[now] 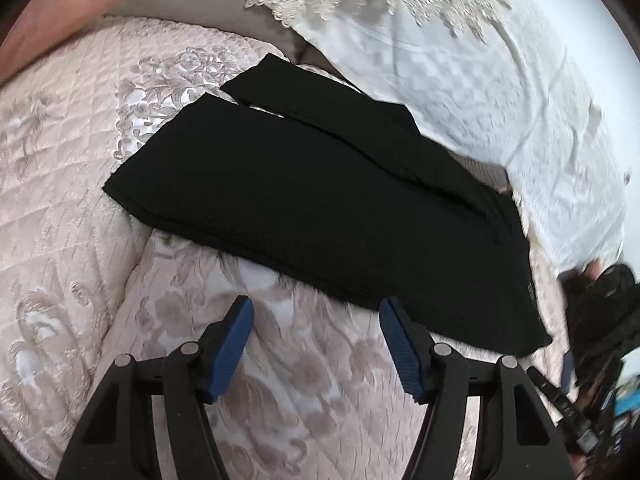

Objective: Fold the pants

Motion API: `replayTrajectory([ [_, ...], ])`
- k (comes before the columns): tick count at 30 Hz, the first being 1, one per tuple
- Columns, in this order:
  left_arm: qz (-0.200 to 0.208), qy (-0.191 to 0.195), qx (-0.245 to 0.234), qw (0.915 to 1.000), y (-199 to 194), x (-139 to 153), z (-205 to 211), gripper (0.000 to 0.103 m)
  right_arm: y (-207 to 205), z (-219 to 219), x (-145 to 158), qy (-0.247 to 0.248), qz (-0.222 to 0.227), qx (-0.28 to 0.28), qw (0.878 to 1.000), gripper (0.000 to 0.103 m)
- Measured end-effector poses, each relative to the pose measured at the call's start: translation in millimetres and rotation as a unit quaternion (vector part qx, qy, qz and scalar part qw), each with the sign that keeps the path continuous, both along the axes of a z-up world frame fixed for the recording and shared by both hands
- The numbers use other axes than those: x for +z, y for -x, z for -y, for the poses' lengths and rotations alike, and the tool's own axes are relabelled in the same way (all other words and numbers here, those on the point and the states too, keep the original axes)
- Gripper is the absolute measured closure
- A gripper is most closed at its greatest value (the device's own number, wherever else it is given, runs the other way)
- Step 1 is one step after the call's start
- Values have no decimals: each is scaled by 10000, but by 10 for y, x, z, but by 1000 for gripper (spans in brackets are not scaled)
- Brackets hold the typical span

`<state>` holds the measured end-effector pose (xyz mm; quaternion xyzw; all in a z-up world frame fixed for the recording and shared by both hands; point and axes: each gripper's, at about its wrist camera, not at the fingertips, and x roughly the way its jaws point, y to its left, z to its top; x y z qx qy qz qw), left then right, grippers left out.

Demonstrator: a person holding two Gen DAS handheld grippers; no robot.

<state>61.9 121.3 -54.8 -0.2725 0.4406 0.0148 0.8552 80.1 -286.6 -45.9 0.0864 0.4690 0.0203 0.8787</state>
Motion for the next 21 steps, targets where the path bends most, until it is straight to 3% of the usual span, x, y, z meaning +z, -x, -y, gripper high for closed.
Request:
replayTrajectory([
  [7,147,642,304,9974,-199,-103,-194,36,-160,174,-26,-499,123,-252,9984,30],
  [14,223,545,491,9971,-322,-123,-218,42,-326,358,-77,-995,249,-553,9932,30],
  [17,214,458,607,9969,-379,-144,-269,55,-409,434,-97,-1143,315,-703,9905,36],
  [19,171,396,708,9966,-407,-167,-314,74,-463,503,-121,-1205,332,-868,9883,46],
  [21,74,377,802,9960,-446,-210,-374,90,-503,581,-148,-1273,343,-1044,9858,67],
])
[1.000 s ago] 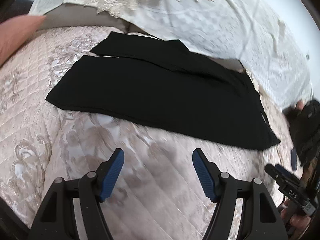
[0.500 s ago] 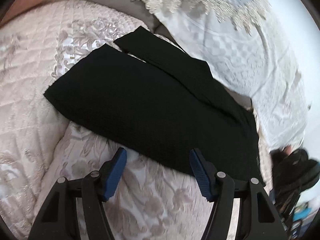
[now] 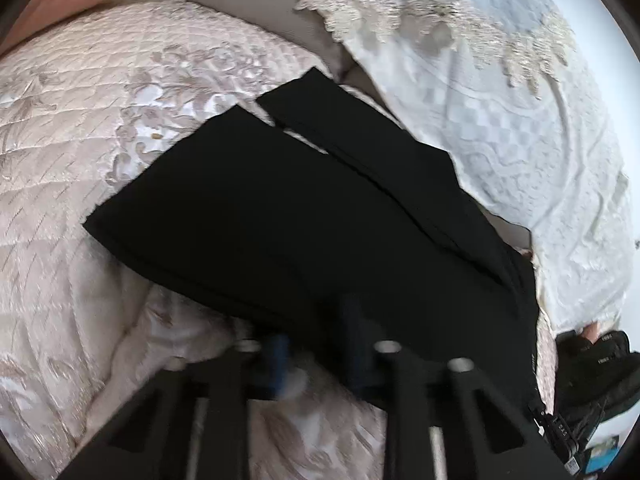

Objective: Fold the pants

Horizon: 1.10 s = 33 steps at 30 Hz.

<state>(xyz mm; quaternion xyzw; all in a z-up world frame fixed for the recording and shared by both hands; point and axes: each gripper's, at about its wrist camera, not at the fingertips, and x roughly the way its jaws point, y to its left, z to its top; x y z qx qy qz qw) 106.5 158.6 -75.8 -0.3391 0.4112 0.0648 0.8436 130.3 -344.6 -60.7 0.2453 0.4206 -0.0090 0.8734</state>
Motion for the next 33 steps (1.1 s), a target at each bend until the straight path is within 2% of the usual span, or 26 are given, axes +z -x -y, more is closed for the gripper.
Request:
replayTrajectory([
  [1,-14,40,31,10000,-11,-19,-31,94,-15,46,-15,-84,-5,-73,9999,72],
  [3,-26,101,56,9999,-16,-34,-72,98,-40,140,-52,-304,-19,-179,9994,89],
  [5,-5,53,51,10000,1,-6,-71,99,-19,206,-49,-483,51,-182,9987,99],
  [6,4,4,46,10000,20,21,-61,99,1,225,-32,-544,108,-164,9983,100],
  [13,208,-176,-54,9996,272,268,-45,99,262,304,211,-559,407,-199,9974,101],
  [19,314,-268,-145,9990,612,434,-17,99,547,328,285,-607,344,-139,9975,101],
  [26,-62,-420,-478,9980,775,187,120,99,901,461,99,-700,108,-396,9967,101],
  [30,-48,-607,-622,9962,796,148,187,98,921,524,-83,-736,-165,-354,9965,100],
  [31,-19,-746,-640,9952,811,190,203,94,908,527,-97,-728,-233,-340,9965,100],
  [32,27,-895,-638,9939,832,239,216,93,911,525,-67,-674,-217,-333,9969,94],
  [33,60,-970,-647,9932,857,277,215,92,924,507,-10,-480,-198,-344,9981,79],
])
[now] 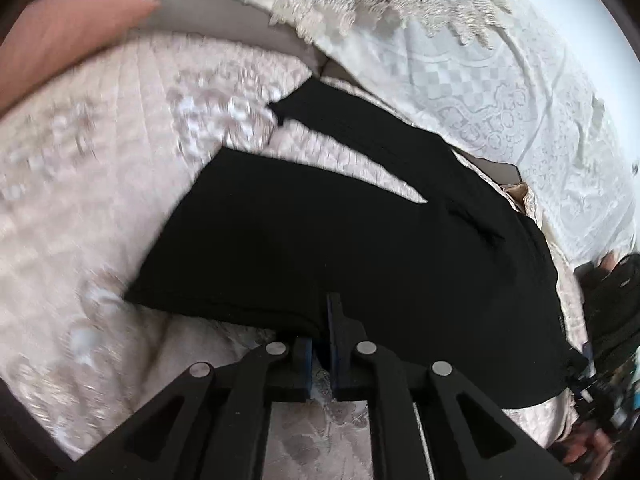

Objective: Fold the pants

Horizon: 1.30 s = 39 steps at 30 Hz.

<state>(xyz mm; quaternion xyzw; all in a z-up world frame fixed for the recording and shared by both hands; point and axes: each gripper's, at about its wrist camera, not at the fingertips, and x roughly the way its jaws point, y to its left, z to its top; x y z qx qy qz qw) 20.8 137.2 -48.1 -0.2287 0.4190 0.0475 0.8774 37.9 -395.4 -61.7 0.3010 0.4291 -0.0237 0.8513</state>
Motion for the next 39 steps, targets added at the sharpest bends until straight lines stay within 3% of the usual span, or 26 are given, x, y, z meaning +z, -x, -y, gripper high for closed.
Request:
replayTrajectory([
  [2,3,-71,26,10000,47,59,-35,90,64,-52,180,764,62,-129,9970,69],
  [6,-26,-325,170,9993,153,165,-87,85,216,-50,492,1624,319,-350,9856,69],
  [10,9,-845,551,9949,228,278,-163,85,248,-150,663,1932,599,-124,9793,69],
  [12,91,-1267,775,9889,257,359,-200,85,187,-277,647,2096,627,135,9757,69],
  [13,150,-1304,814,9880,255,396,-218,85,129,-337,600,2124,575,287,9751,69],
  [15,244,-1148,706,9906,232,443,-230,84,34,-380,468,2029,447,460,9771,69],
  [17,241,-1046,502,9930,184,434,-181,84,-86,-334,249,1958,42,429,9797,72],
  [20,40,-934,115,9956,90,299,-64,80,-95,-202,87,1939,-272,249,9803,102],
  [25,-521,-574,-203,9968,-4,-51,39,80,-32,-180,191,1989,-242,335,9792,102],
  [29,-498,-742,-285,9956,-7,-9,101,80,23,-293,349,2082,67,455,9770,93],
  [30,-474,-730,-335,9956,-28,32,109,80,-27,-339,326,2083,34,578,9764,86],
  [32,-298,-790,-448,9954,-81,172,157,80,-123,-432,264,2055,-158,792,9753,85],
  [35,87,-900,-689,9935,-183,424,233,80,-174,-612,399,2080,208,1124,9714,83],
  [39,261,-1077,-1201,9866,-514,588,364,80,-364,-867,575,1959,563,1742,9634,65],
])
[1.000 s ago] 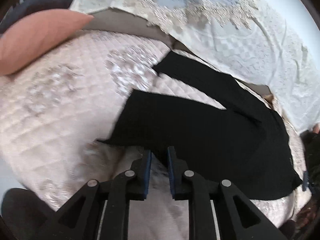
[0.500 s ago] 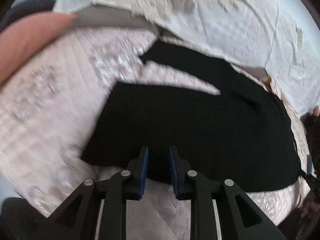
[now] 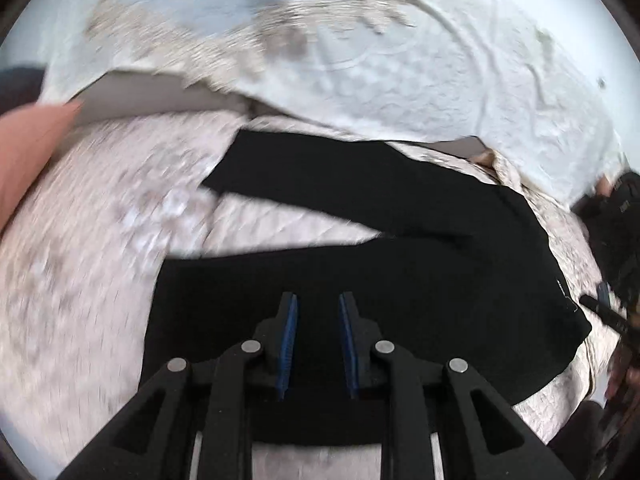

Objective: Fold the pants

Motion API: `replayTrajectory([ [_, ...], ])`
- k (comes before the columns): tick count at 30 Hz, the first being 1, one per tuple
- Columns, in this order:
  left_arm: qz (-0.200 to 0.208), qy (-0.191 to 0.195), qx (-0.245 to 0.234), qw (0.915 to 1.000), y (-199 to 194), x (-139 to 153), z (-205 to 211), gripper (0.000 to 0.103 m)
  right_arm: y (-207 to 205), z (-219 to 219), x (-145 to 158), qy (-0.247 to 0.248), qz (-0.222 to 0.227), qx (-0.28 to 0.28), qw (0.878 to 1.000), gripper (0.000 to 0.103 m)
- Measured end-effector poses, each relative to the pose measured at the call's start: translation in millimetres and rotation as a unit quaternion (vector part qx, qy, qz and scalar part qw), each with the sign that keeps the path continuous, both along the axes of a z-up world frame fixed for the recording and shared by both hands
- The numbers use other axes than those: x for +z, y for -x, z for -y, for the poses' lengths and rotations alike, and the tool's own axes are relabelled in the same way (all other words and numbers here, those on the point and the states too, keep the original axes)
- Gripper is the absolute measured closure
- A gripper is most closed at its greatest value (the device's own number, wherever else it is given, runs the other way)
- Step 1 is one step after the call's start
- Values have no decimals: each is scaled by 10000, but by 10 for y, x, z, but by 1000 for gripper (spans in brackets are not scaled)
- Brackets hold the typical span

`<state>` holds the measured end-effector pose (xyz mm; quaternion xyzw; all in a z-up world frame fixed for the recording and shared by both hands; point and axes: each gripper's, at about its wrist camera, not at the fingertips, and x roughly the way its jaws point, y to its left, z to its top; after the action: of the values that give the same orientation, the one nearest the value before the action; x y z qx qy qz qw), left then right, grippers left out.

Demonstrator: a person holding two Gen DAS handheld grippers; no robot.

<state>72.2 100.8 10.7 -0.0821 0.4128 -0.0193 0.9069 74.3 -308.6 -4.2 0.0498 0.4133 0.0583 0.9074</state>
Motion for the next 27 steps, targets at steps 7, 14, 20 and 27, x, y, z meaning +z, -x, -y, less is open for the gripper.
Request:
replayTrajectory([
  [7,143,-161,-656,9976,-666,87,-10,79,-515,-356,117,386,108,1191,9921,64],
  [14,109,-400,-887,9952,-1466,41,-228,56,-1156,-474,80,710,32,1776,9815,64],
  [20,-122,-722,-1055,9917,-2214,-141,-334,53,-1862,-592,-82,786,-173,2233,9714,57],
  [27,-217,-953,-1599,9823,-2853,-370,-210,48,-2642,-646,-303,797,-453,2602,9612,56],
])
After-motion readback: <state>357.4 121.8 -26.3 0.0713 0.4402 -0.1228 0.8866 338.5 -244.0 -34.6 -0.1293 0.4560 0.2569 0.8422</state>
